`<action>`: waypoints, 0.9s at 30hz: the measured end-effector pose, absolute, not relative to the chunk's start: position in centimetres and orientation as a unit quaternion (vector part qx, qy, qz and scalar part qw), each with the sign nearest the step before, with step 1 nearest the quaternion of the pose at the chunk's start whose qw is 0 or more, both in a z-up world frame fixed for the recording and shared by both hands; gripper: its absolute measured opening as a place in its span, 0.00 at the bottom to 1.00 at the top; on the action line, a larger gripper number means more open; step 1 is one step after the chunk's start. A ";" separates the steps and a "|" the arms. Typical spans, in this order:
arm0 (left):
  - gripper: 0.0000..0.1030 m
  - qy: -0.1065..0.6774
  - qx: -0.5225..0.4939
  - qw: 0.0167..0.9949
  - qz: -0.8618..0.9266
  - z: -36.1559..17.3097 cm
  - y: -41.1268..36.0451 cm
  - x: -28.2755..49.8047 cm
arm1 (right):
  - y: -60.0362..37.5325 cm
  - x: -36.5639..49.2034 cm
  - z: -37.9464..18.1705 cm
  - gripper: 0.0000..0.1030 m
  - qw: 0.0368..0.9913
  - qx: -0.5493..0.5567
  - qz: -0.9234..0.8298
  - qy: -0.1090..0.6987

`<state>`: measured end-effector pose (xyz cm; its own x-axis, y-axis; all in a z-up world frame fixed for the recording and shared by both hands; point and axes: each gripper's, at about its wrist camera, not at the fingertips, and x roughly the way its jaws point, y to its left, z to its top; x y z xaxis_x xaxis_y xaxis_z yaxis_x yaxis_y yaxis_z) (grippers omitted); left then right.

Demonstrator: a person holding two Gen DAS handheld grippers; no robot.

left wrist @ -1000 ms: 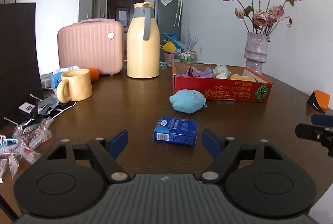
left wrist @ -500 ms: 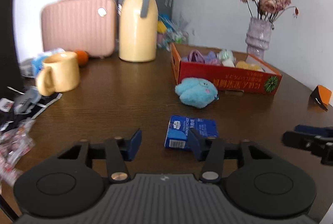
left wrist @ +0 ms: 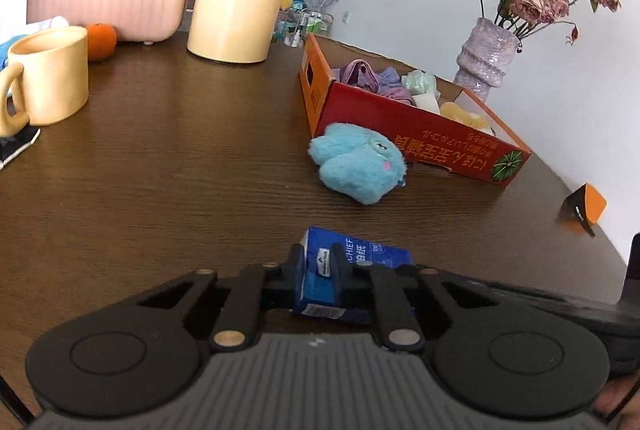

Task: Organize soft objects
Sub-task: 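Close both tools on the blue milk carton and lift it, then carry the milk carton with both tools into the box and release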

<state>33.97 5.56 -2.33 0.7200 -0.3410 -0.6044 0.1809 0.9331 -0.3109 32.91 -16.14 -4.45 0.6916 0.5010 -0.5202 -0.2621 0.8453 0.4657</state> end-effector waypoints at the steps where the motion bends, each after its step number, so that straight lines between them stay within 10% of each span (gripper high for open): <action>1: 0.13 0.347 -0.121 0.919 -0.140 -2.2 5.3 33.7 | -16.3 32.8 -4.4 0.16 0.903 0.178 0.207 0.333; 27: 0.13 0.389 -0.135 0.885 -0.218 -2.8 -8.4 27.3 | -30.7 24.9 -3.3 0.15 0.921 0.145 0.159 0.324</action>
